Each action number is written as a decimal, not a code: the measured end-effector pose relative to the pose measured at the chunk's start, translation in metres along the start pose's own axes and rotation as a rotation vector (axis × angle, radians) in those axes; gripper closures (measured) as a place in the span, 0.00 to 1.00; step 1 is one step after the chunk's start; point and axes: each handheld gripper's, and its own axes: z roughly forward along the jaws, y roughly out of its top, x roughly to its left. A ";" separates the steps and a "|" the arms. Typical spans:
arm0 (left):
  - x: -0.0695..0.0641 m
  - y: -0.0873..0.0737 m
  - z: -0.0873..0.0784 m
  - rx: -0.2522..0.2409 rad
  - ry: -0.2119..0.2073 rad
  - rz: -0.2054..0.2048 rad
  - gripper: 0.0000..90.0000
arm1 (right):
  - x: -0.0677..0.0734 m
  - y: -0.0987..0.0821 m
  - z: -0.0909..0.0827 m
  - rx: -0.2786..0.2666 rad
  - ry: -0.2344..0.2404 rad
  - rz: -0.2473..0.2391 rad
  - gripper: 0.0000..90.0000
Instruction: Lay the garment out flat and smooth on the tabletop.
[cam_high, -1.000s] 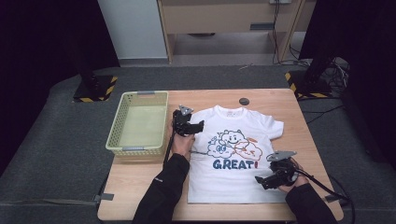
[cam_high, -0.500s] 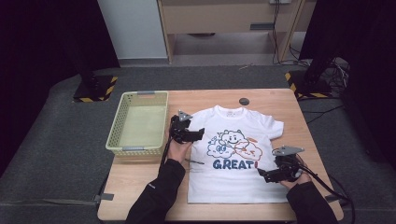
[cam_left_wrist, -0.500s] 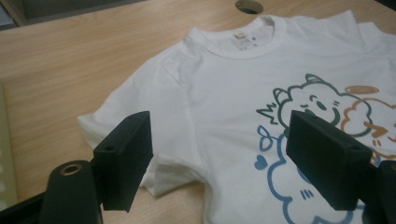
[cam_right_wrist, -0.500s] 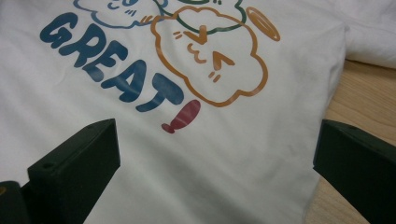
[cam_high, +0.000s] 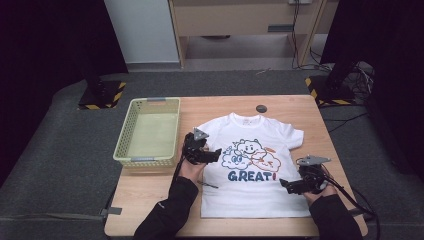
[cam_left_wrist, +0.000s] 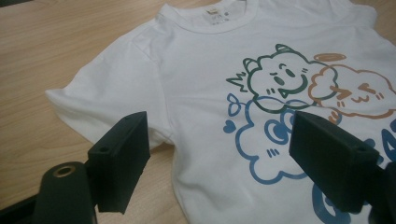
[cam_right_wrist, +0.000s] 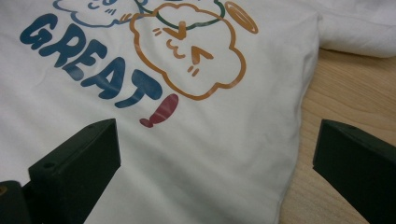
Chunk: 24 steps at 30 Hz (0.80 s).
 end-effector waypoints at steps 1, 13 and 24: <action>-0.001 -0.001 -0.001 0.000 -0.004 0.000 0.22 | -0.001 0.000 0.000 0.002 -0.002 0.001 0.01; -0.015 -0.021 -0.015 0.019 -0.035 0.025 0.20 | -0.011 -0.003 -0.004 -0.005 -0.020 0.031 0.01; -0.026 -0.037 -0.029 0.034 -0.065 0.068 0.16 | -0.018 -0.006 -0.005 0.002 -0.031 0.046 0.01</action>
